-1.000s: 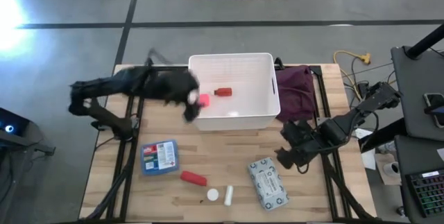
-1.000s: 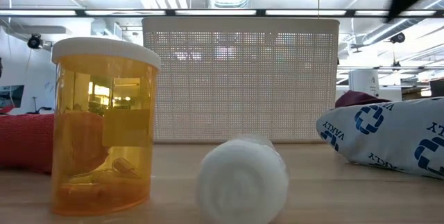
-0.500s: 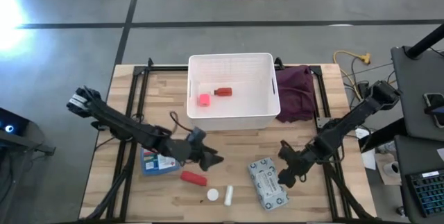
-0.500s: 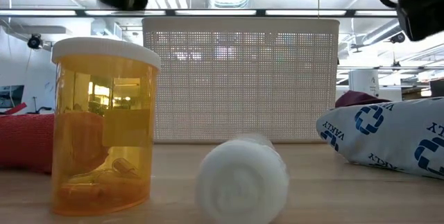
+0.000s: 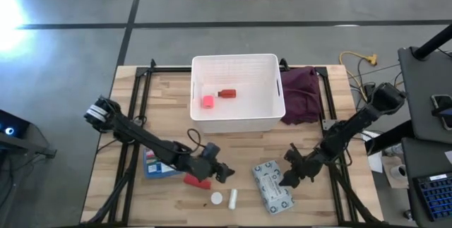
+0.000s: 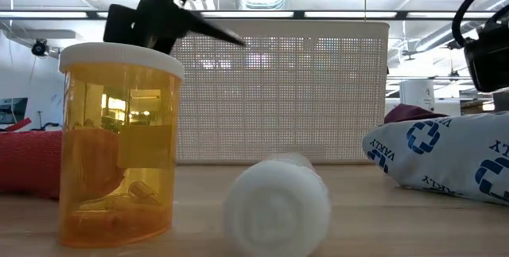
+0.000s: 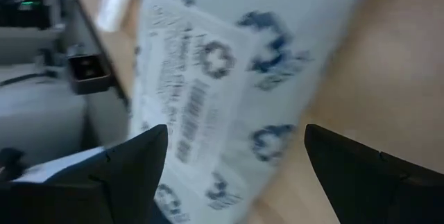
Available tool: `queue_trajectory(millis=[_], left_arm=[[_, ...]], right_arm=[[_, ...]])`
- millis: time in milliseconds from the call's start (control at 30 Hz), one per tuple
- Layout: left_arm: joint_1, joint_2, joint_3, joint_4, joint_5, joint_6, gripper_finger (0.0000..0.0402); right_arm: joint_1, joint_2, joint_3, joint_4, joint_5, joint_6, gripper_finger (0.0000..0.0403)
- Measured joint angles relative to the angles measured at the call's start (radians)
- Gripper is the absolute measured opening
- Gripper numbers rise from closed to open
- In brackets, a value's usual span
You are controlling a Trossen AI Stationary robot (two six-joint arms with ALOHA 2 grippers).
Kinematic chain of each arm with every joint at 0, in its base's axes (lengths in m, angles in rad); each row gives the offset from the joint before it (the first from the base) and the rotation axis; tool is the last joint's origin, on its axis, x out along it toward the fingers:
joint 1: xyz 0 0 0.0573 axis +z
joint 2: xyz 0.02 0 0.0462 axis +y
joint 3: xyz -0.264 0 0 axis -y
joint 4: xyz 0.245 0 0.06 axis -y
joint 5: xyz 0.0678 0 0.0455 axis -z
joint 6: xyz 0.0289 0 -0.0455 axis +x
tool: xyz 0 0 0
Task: Pick & place medical supplies in basket/bin
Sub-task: Put the light blue mailer bag into the white bin
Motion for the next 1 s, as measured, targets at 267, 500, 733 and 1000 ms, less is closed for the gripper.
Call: queue_trajectory(millis=[267,500,733,1000], left_arm=[[-0.002,0.176,0.141,-0.105,0.146,0.002,0.0242],[0.001,0.301,0.239,-0.098,0.197,-0.008,0.0242],[0.01,0.344,0.253,-0.105,0.201,-0.009,0.0242],[0.047,0.353,0.223,-0.091,0.208,0.032,0.0242]], right_arm=[[-0.034,0.236,0.062,0.21,-0.067,-0.113,0.0329],[-0.091,0.343,0.175,0.224,-0.089,-0.226,0.0329],[-0.154,0.391,0.268,0.217,-0.078,-0.326,0.0329],[-0.225,0.415,0.362,0.209,-0.148,-0.437,0.0329]])
